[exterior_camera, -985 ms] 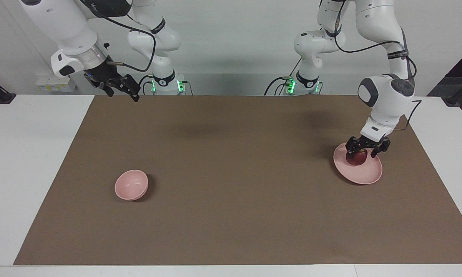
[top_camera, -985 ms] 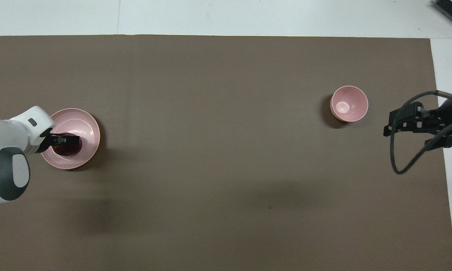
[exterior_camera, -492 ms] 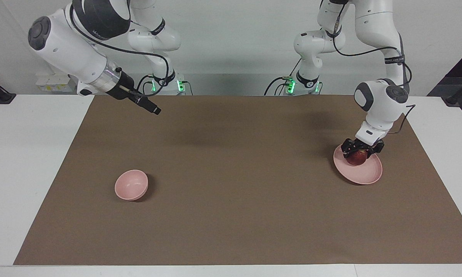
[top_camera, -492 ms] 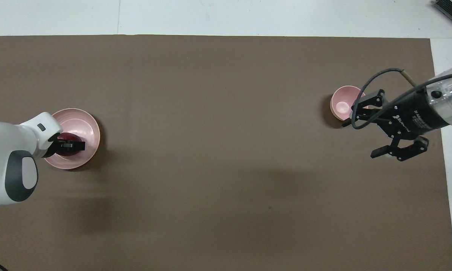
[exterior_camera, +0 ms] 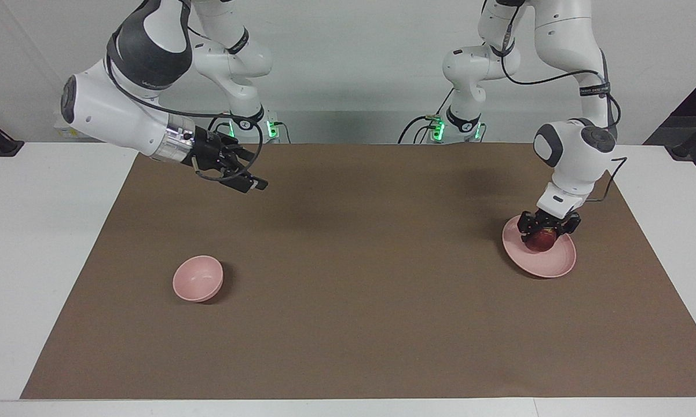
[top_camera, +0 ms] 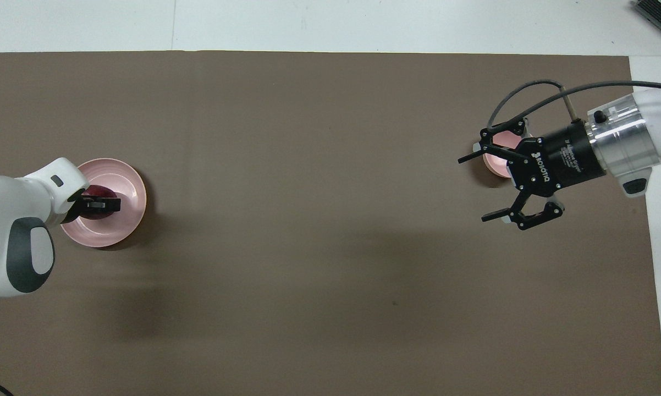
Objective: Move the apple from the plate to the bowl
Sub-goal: 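Lift the apple with the left gripper while the right gripper approaches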
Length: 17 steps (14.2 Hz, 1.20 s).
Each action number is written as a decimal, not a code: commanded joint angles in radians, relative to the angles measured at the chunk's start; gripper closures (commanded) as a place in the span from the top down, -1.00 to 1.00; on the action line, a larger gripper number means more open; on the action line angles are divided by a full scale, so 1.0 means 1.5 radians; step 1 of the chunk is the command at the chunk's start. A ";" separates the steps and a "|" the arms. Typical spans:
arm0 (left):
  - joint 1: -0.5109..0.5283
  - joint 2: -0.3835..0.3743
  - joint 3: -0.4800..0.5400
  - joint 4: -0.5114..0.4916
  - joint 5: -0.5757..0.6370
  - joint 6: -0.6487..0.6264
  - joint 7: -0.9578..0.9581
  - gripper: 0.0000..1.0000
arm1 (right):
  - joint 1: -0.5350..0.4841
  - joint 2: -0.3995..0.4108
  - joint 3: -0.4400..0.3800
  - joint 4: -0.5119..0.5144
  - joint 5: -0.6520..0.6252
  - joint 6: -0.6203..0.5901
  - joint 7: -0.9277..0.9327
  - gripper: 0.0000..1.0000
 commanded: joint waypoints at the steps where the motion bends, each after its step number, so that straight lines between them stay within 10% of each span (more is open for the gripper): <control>1: -0.003 -0.005 -0.002 0.032 -0.006 0.006 0.003 -1.00 | 0.003 -0.017 0.002 -0.056 0.071 0.033 0.014 1.00; 7: -0.055 -0.037 -0.015 0.120 -0.028 -0.136 -0.025 -1.00 | 0.050 -0.039 0.002 -0.106 0.166 0.093 0.044 1.00; 17: -0.155 -0.028 -0.021 0.212 -0.448 -0.260 -0.067 -1.00 | 0.129 -0.085 0.003 -0.185 0.234 0.233 0.069 1.00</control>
